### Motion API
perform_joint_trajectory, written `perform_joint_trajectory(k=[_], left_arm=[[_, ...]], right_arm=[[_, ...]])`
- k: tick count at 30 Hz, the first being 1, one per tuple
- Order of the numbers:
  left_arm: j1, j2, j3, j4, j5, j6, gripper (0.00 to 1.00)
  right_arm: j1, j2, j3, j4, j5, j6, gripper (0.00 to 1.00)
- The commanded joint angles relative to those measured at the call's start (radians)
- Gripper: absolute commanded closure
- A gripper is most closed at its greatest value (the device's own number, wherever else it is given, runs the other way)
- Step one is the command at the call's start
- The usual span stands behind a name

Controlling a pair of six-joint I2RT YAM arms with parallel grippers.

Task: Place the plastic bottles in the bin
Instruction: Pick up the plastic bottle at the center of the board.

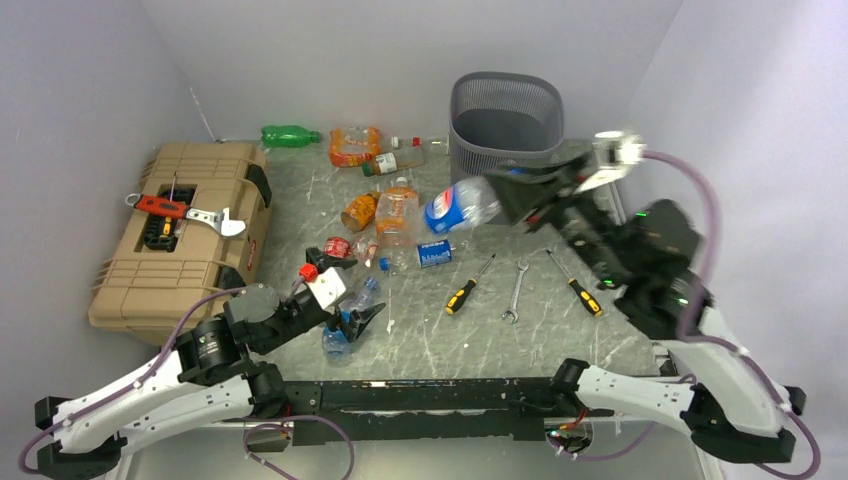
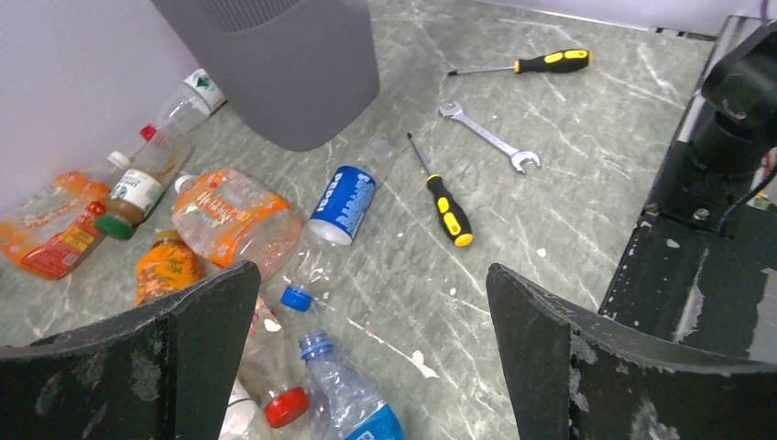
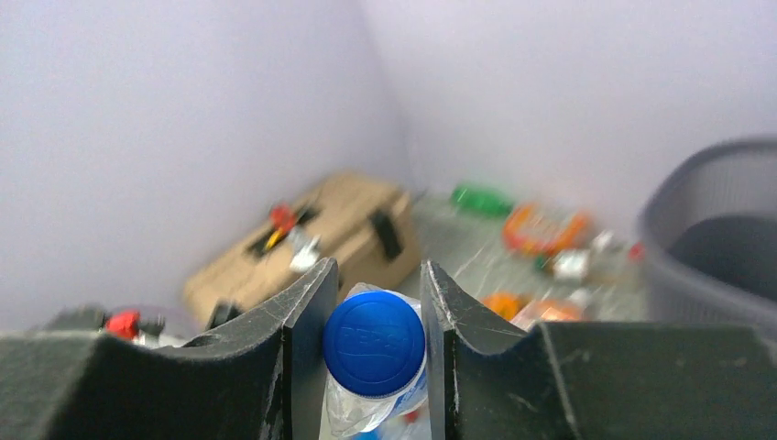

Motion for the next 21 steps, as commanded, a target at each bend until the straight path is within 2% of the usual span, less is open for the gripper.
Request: perform_joint_trajectory(k=[1,6,9,13,15,17,21], left_arm=[[-0.002,0.012,0.032,-0.015,-0.092,0.014,0.01],[-0.001,0.033,0.037,-0.035,-0.090,0.022,0.01],[-0.002,0.049,0.042,-0.049,-0.088,0.026,0.01],[-0.002,0.080,0.052,-0.061,-0.092,0.021,0.01],[-0.002,0.094,0.059,-0.071,-0.094,0.018,0.00],[-0.002,0.103,0.064,-0.078,-0.101,0.016,0.01],[-0.002,0.102,0.061,-0.084,-0.105,0.024,0.01]], right_arm=[[-0.001,-0.033,0.146,-0.006,0.315,-0.246,1.00],[-0.001,0.024,0.173,0.202,0.534,-0.453,1.00],[-0.002,0.050,0.150,0.385,0.576,-0.561,1.00],[-0.052,0.177,0.227,0.484,0.601,-0.663,1.00],[-0.163,0.259,0.318,0.390,0.542,-0.581,1.00],[-0.289,0.332,0.390,0.294,0.462,-0.426,1.00],[-0.470,0.445,0.456,0.211,0.348,-0.234,1.00]])
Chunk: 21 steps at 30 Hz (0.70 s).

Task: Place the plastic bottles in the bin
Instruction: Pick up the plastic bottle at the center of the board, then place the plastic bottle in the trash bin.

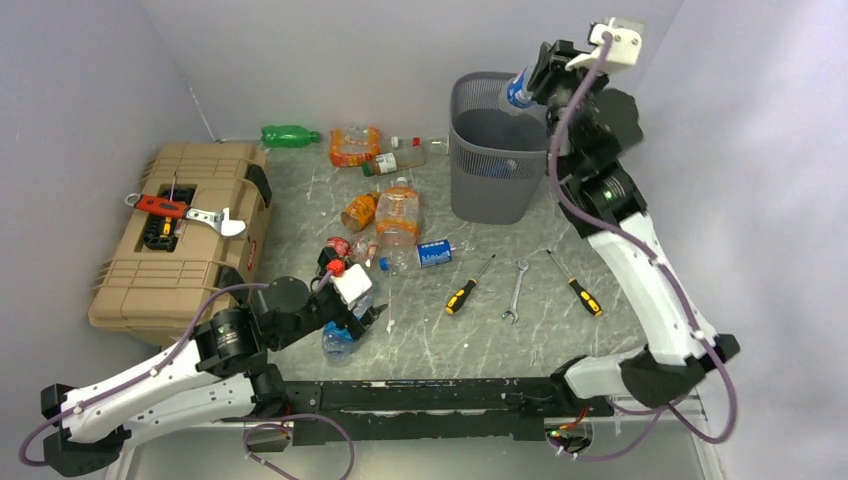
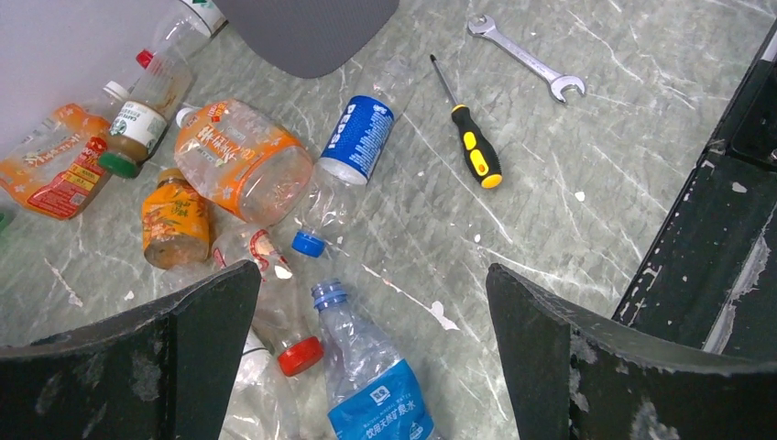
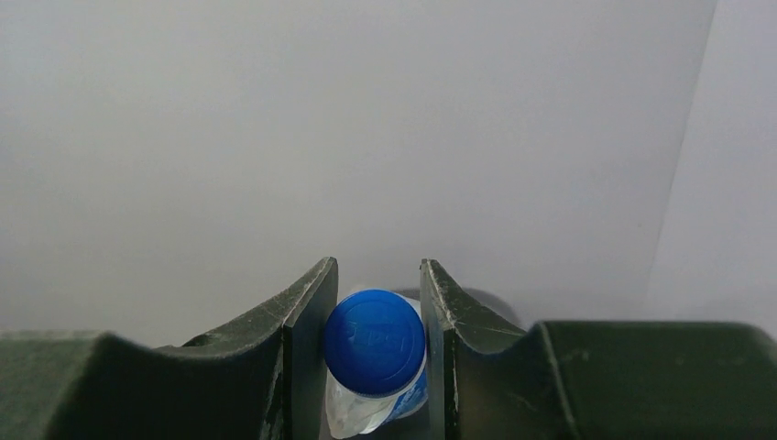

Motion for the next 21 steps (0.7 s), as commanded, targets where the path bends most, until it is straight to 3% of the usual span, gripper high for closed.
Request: perform_joint_trajectory(k=[1,4,8,15,21], left_arm=[[-0.002,-0.003,0.038,0.002,-0.029,0.018,0.01],[-0.001,-0.002,0.033,0.004,-0.049,0.017,0.00],[-0.002,0.013,0.033,0.005,-0.038,0.019,0.01],[-0.002,0.059,0.047,-0.020,-0.041,0.016,0.00],[-0.002,0.062,0.043,-0.020,-0.056,0.022,0.01]], right_arm=[[-0.199,0.076,0.098,-0.118,-0.190,0.290,1.00],[-0.307,0.153,0.143,-0.169,-0.304,0.415,1.00],[-0.338,0.274,0.197,-0.224,-0.351,0.428,1.00],[-0.390,0.363,0.065,-0.150,-0.426,0.480,1.00],[-0.395,0.454,0.051,-0.173,-0.462,0.446,1.00]])
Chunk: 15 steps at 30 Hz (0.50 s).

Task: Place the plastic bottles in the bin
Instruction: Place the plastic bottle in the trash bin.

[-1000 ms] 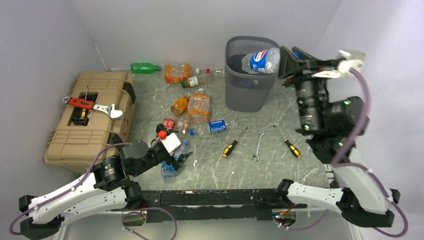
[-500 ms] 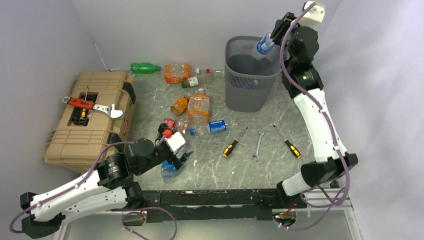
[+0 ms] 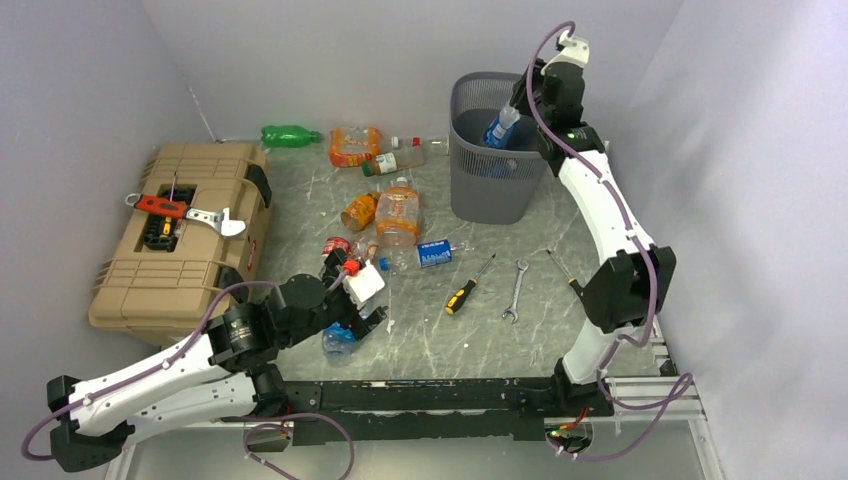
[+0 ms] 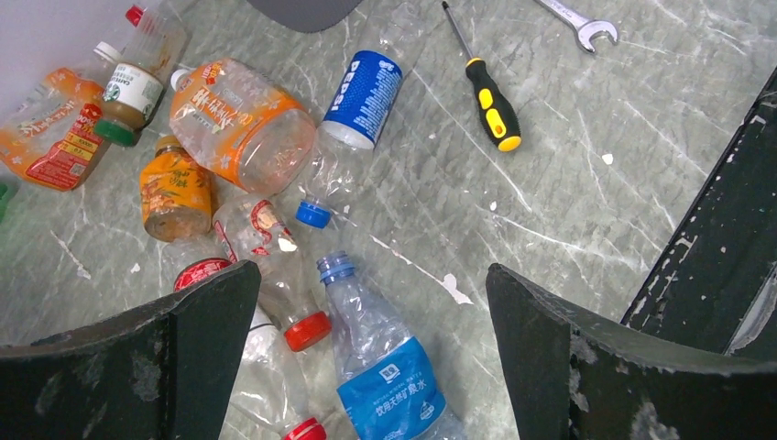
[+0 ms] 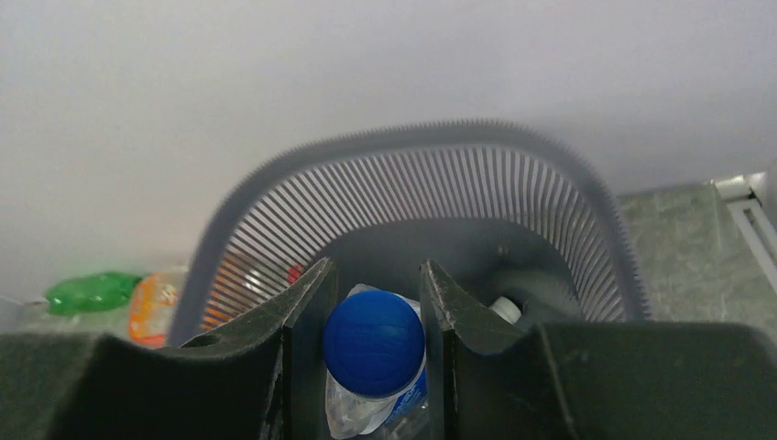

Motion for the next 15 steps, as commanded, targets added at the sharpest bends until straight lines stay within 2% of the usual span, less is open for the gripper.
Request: perform_joint_trajectory(k=[1,10,11,15], left_arm=[[-0.001,-0.003,0.040,0.013,-0.028,0.007,0.00],[-0.001,0.016,0.041,0.009,-0.024,0.006,0.00],[-0.001,0.016,0.040,0.009,-0.025,0.006,0.01],[-0.002,0.021,0.039,0.009,-0.019,0.003,0.00]], right_arm=[[-0.005,0.034,-0.012,0.034,-0.047,0.003,1.00],[-0.006,0.136,0.020,-0.064,-0.114,-0.014,1.00],[-0.006,0.136,0.016,-0.067,-0.115,-0.018,0.97],[-0.006,0.119,-0.014,-0.064,-0.116,-0.021,0.53]])
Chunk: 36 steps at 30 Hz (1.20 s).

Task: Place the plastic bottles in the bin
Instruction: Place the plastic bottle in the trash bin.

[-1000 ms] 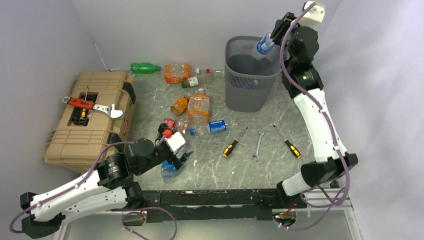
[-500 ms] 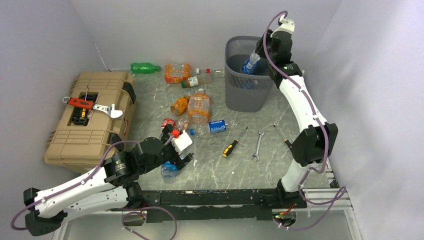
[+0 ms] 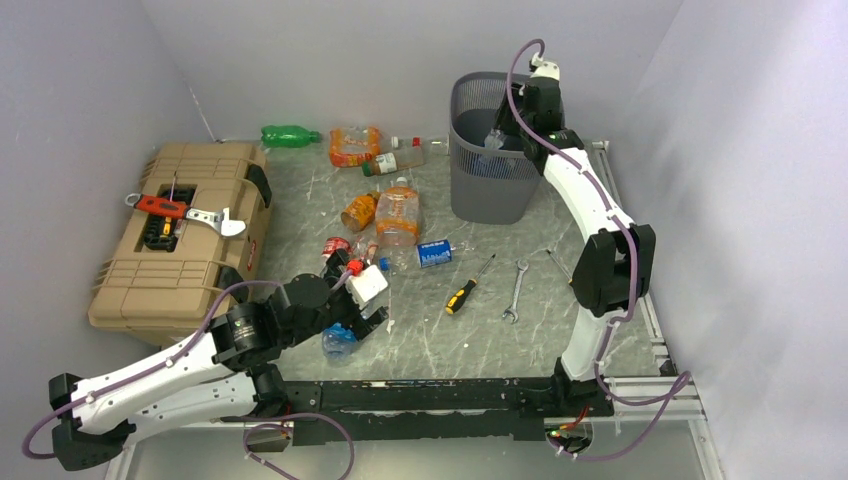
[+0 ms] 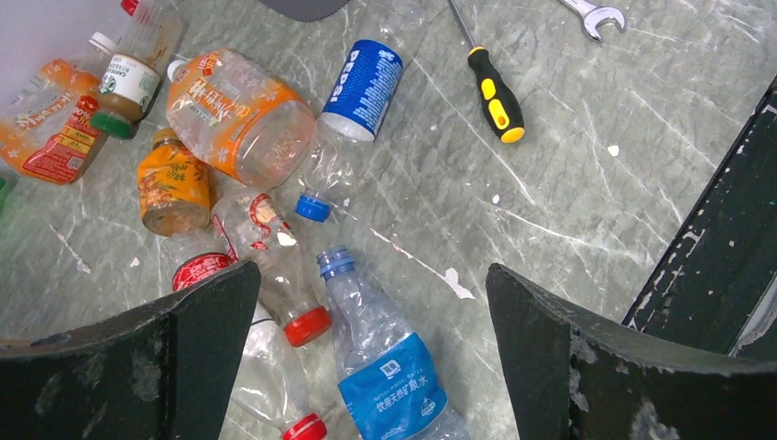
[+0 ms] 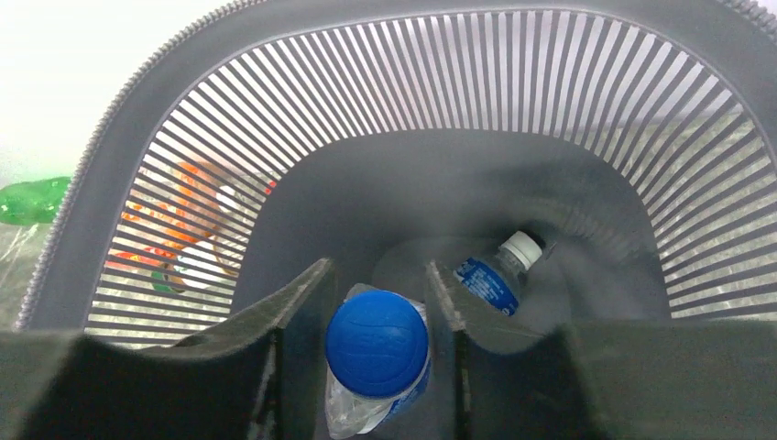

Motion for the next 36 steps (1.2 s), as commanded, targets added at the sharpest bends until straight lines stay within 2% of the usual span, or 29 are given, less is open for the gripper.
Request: perform_joint_trajectory(k=[1,5,11,12,16,18,25,29,36], left_arm=[[-0.002,0.007,0.039,0.019,-0.006,0.006,0.01],[-0.002,0.024,0.047,0.009,0.001,0.001,0.00],[-0.002,0.019,0.048,0.009,-0.001,-0.001,0.01],[-0.002,0.016,0.046,0.009,-0.001,-0.001,0.00],[-0.002,0.013,0.047,0.010,0.000,0.000,0.01],[-0.002,0.017,0.049,0.007,0.001,-0.002,0.00],[-0.001,0.017,0.048,0.008,0.002,-0.002,0.00],[-0.002,0.023,0.049,0.008,0.007,-0.002,0.00],[-0.002,0.030,0.051,0.006,0.012,-0.007,0.01]], right_arm=[[-0.002,-0.031,0.007,-0.013,-0.016,-0.019,0.45],[-0.002,-0.041,0.003,-0.021,-0.022,-0.014,0.34],[-0.003,-0.080,0.003,-0.001,-0.091,0.025,0.28],[-0.002,-0.089,0.003,0.004,-0.097,0.035,0.31],[-0.002,-0.098,0.037,-0.008,-0.152,0.062,0.64],[-0.002,-0.099,0.053,-0.014,-0.163,0.071,0.72],[-0.002,-0.126,0.074,-0.013,-0.196,0.093,0.88],[0.001,-0.092,0.157,-0.081,-0.271,0.079,1.00],[0.049,-0.025,0.168,-0.200,-0.218,-0.001,1.00]])
